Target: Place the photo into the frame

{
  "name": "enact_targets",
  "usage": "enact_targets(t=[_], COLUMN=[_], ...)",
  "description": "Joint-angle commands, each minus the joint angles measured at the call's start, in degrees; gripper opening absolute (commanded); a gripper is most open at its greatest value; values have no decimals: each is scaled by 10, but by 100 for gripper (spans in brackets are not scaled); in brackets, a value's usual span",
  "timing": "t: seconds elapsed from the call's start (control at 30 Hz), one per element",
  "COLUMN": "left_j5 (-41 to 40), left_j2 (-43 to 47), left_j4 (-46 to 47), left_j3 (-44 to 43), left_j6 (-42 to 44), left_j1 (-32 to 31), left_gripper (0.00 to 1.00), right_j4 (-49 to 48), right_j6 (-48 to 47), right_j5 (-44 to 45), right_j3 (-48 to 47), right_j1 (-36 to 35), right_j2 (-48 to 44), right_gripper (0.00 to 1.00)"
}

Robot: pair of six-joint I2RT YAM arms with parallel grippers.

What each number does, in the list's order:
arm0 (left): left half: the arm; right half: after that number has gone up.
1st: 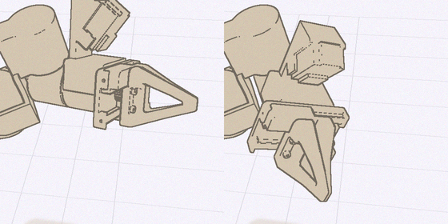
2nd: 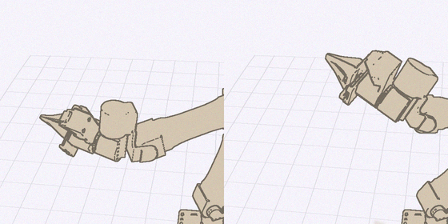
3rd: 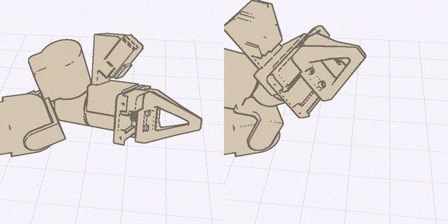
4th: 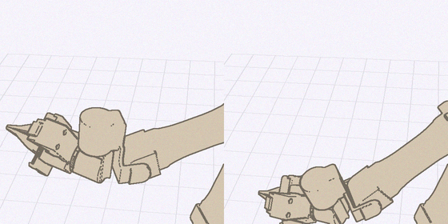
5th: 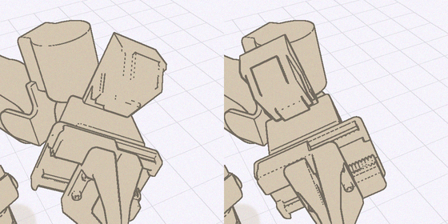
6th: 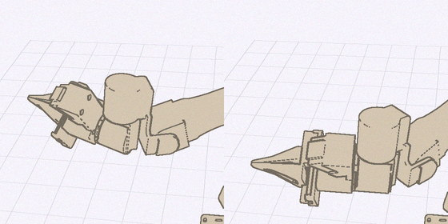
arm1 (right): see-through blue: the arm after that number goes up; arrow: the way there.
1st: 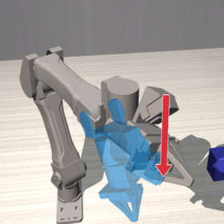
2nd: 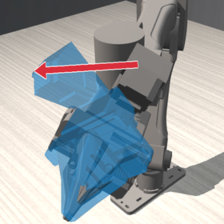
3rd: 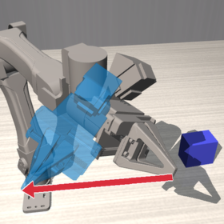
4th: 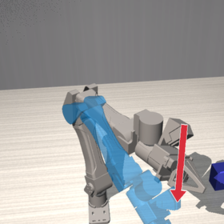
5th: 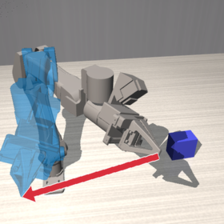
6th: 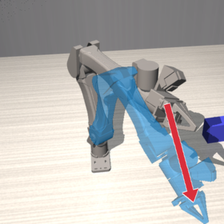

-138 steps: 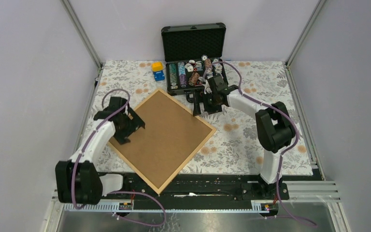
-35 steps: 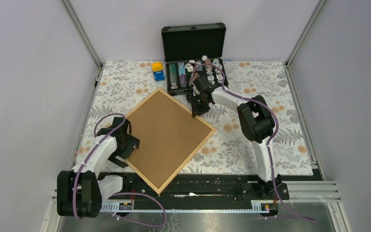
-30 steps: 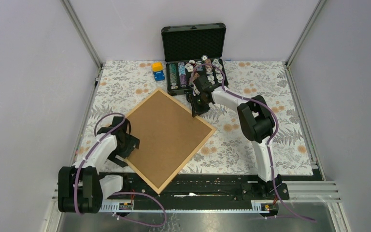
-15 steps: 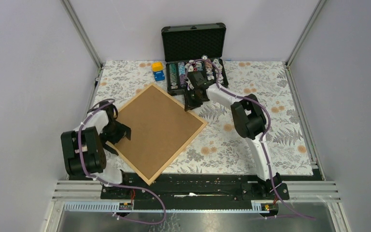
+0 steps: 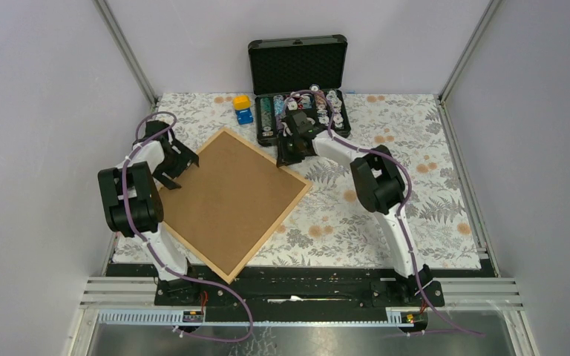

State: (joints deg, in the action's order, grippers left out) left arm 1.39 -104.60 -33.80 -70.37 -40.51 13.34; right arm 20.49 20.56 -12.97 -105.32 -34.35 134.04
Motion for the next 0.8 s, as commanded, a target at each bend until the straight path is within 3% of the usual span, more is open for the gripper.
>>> enact_targets(t=[0.0,0.13,0.27,0.47,0.77], left_j5=[-11,-11,-55,-86,-36], left_j2=[47,153,251,370,406], left_j4=[-9,-30,-87,-156,-181], left_j3=[-4,63,134,246,350], left_j6=[37,57,19,-65,-167], left_j1=[3,3,2,1,2], left_gripper=[99,99,99,99,98], right_j4=[60,97,136,135,135], right_j6=[-8,-31,18,61,47], right_j5=[5,100,122,136,95], right_j3=[-42,-79,-112,-105,-116], right_j1=[-46,-43,-26,-8,-3], right_j2=[42,79,98,88,84], right_gripper=[37,32,22,25,29])
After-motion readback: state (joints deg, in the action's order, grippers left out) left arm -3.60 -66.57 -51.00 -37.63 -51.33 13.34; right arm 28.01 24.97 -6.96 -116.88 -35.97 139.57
